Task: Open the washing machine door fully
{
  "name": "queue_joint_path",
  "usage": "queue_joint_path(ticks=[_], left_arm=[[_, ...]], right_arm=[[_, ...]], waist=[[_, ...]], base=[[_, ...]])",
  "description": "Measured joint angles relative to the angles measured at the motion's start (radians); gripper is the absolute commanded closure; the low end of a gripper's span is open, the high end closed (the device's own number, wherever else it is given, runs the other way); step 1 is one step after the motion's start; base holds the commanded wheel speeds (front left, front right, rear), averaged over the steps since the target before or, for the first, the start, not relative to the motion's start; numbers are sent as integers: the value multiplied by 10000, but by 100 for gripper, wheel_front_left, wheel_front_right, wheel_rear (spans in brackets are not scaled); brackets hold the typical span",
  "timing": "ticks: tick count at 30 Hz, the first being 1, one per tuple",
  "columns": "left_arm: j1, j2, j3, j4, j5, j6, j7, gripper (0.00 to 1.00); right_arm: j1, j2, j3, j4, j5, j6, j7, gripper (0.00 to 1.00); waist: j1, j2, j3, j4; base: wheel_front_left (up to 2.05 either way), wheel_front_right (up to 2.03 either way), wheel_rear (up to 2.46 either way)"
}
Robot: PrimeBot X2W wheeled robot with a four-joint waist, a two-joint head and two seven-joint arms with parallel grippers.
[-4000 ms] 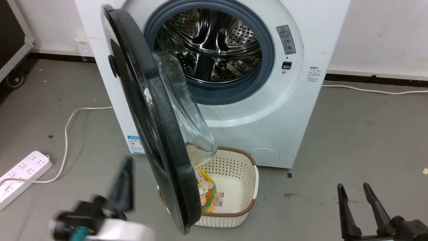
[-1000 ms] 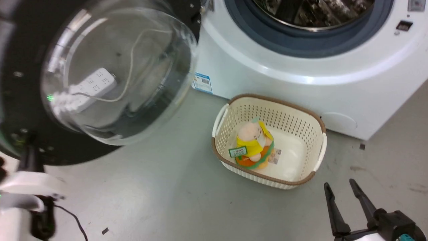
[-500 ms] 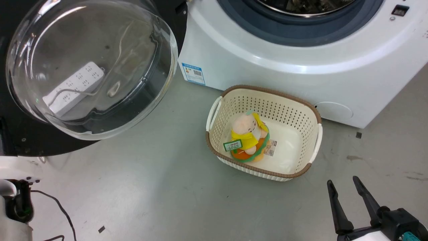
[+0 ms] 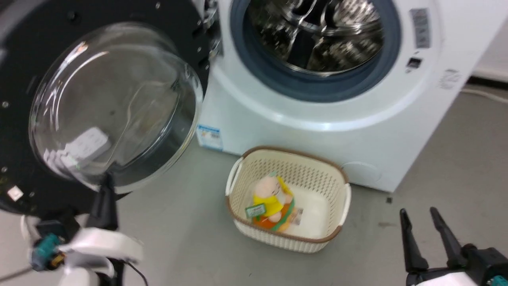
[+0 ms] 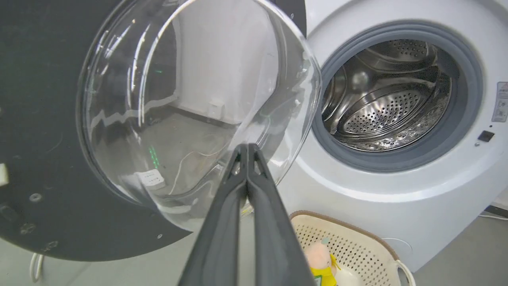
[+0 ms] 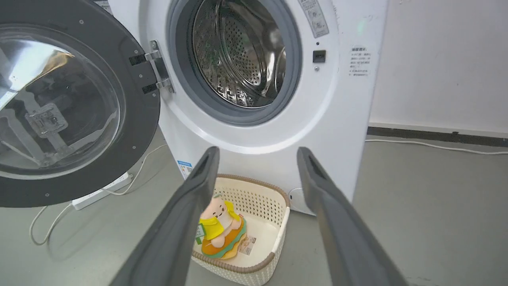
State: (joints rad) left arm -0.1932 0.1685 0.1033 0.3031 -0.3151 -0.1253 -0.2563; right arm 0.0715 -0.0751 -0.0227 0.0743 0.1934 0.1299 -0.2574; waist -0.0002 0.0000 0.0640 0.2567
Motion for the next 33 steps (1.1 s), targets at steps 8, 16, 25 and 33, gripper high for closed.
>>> queue_joint_path(ticks=[8,16,25,33], left_arm=[[1412,-763,-978,-1143,679,92,-2,100],[2142,-976,-1476,-1586,1183,355,-2,80],[2506,-1126,-1914,-1651,1576,447,-2,0],[2555,-1158,-2109,-1407,1825,654,-2,0]], right_arm=[[65,138,-328,-577,-355,-2,2,0],[353,182,-322,-619,-428,0,2,0],[597,194,-314,-568,-155,0,2,0],[674,199,-291,-357,-29,-2,2,0]], waist=[[0,0,-855,-928],[1,0,-1234,-1718],[2,0,-1294,-2049],[2,0,-1302,-2055]], base=[[0,0,0],[0,0,0],[0,0,0],[0,0,0]])
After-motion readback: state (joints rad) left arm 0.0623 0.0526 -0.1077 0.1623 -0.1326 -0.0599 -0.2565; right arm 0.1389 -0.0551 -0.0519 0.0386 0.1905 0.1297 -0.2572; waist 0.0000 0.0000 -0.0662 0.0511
